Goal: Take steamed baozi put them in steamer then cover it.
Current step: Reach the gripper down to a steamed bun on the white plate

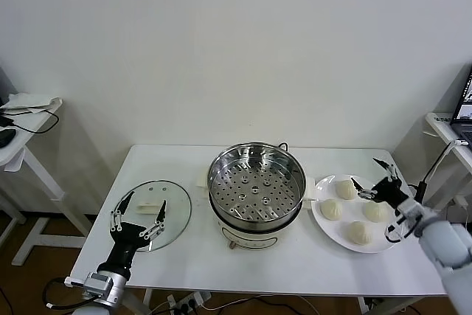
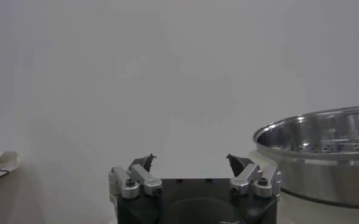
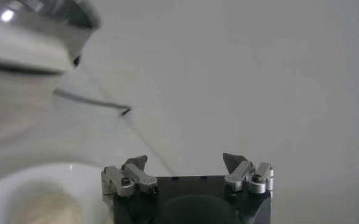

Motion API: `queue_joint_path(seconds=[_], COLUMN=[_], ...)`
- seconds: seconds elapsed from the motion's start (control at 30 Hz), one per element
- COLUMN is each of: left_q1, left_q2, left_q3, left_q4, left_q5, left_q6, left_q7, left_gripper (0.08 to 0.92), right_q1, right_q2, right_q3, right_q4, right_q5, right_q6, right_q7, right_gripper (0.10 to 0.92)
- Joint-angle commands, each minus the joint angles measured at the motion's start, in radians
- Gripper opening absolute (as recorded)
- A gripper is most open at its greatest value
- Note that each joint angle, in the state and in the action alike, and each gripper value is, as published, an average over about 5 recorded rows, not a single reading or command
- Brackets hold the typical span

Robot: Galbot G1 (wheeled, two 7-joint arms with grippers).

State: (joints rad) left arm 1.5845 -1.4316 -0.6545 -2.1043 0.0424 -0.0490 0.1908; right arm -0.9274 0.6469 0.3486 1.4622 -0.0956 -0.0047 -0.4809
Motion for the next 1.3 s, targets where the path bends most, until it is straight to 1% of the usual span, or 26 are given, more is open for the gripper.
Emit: queue_joint_path(seconds=[0.03,0.2,0.43,0.7,1.0,1.3], left_q1=[0.002,-0.001,-0.003,-0.002,0.003,0.006], left_q2=[0.001,-0.005,-0.01,-0.025,-0.027,-0.033], left_q3=[0.009,0.01,0.009,0.01,0.005,0.01], left_q4=[-0.008,-0.006,0.0,-0.005,-0.011,-0.005], left_q5=[0.004,0.005,0.007,0.011,0.014,0.031], left_q6=[-0.002,-0.001,-0.001,-0.001,-0.004,-0.012], left_q7=[-0.002,-0.003,-0.001,-0.002,-0.005,-0.007], left_gripper=[0.823,0.823,0.823,0.823,0.823,0.823], right_q1=[0.465,0.654,0.831,0.877,0.848,0.821], right_q2=[-0.164,-0.105,0.002,0.107,0.208,0.271], right_q3=[-0.433,-0.581,-0.744,-0.782,-0.72,-0.643], right_q4=[-0.227,-0.319,-0.448,-0.564,-0.692,-0.756], right_q5=[-0.147,-0.181,-0.227,-0.249,-0.308,-0.37], right_q6=[-0.043,-0.032,0.005,0.018,0.031,0.047], right_q7=[-0.434,-0.594,-0.685,-0.693,-0.665,-0.641], right_gripper=[0.823,0.823,0.823,0.823,0.823,0.823])
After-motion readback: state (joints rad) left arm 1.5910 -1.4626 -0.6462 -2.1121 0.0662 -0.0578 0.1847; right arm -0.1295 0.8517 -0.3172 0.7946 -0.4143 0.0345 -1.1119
